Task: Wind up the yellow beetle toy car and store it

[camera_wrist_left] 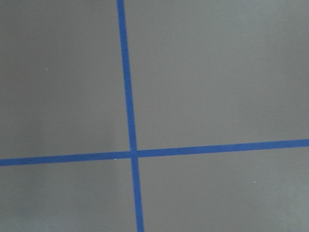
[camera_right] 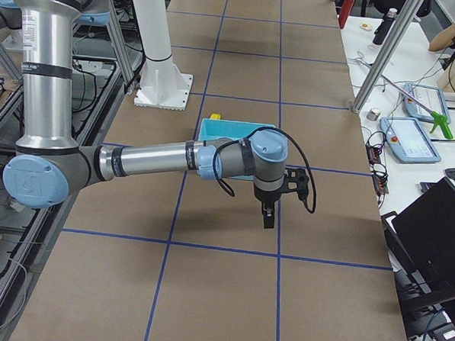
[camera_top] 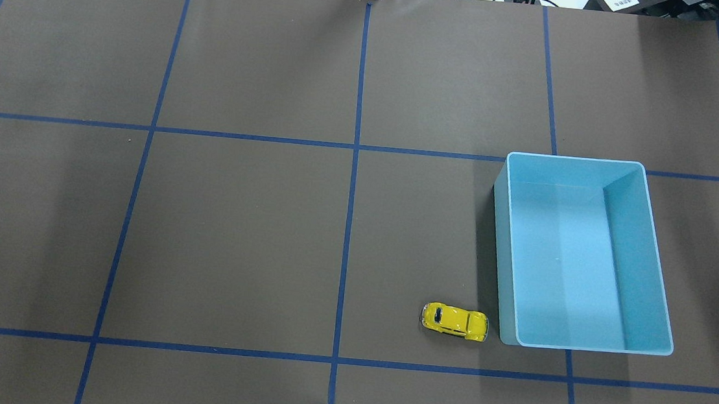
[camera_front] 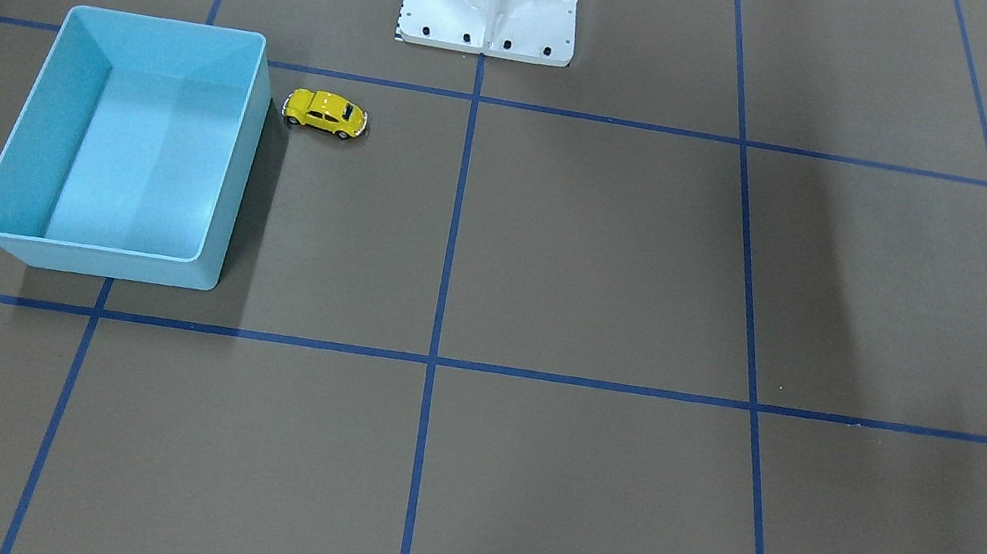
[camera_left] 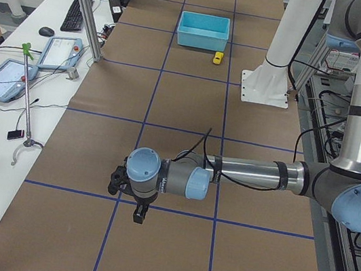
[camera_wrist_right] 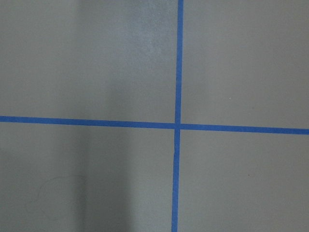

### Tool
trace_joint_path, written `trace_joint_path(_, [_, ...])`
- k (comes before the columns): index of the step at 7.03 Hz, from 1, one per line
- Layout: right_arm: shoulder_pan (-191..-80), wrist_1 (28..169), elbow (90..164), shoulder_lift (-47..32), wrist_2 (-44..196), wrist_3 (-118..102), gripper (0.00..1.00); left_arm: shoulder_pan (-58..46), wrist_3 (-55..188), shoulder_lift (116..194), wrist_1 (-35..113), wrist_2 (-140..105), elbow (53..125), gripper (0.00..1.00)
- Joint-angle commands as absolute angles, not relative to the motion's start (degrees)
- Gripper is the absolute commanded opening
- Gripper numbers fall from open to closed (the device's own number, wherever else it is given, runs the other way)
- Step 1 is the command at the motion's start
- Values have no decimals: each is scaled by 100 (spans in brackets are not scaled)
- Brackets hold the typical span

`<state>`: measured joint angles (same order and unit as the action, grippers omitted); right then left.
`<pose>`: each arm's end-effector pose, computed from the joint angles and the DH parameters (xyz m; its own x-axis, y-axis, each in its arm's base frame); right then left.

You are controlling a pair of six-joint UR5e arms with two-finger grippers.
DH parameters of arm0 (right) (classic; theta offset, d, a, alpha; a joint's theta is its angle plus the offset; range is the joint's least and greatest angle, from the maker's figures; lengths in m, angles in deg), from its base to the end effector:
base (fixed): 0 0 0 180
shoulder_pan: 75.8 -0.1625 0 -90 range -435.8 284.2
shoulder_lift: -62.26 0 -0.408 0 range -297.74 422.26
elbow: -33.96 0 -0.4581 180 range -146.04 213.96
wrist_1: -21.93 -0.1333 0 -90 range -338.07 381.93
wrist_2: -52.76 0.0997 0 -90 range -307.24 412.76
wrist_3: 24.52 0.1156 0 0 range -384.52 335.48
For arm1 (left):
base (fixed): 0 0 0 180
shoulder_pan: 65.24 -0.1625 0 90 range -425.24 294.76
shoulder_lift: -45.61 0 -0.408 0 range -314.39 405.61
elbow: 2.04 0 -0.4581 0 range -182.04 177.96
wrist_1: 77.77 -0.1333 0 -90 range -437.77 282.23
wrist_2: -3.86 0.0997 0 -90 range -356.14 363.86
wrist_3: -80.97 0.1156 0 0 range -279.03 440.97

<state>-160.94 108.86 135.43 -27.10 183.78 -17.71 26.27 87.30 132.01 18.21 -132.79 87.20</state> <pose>0.0088 -0.5743 0.5324 0.7417 -0.1195 0.6600 -0.0062 0.9827 0.1849 -0.0633 -0.5316 0.6810 0.6855 0.1126 -0.7193 -0.0495 0.9929 0.1082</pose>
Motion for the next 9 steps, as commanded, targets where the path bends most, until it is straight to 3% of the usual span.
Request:
trace_joint_path(1, [-15720, 10920, 13617, -2319, 18354, -1723, 100, 2793, 9037, 13218, 1707, -12975, 8857, 100])
trace_joint_path(4, [-15465, 11771, 14616, -1949, 18512, -1295, 100, 2784, 8555, 13174, 1540, -12947, 9287, 100])
trace_joint_path(7, [-14501, 12509, 16082, -1948, 18495, -915, 100, 2784, 8519, 13130, 1575, -13636, 9289, 100])
trace_joint_path(9, [-13720, 12529, 16621, -1493, 18460, -484, 100, 2784, 8273, 12946, 1610, -13677, 9411, 100])
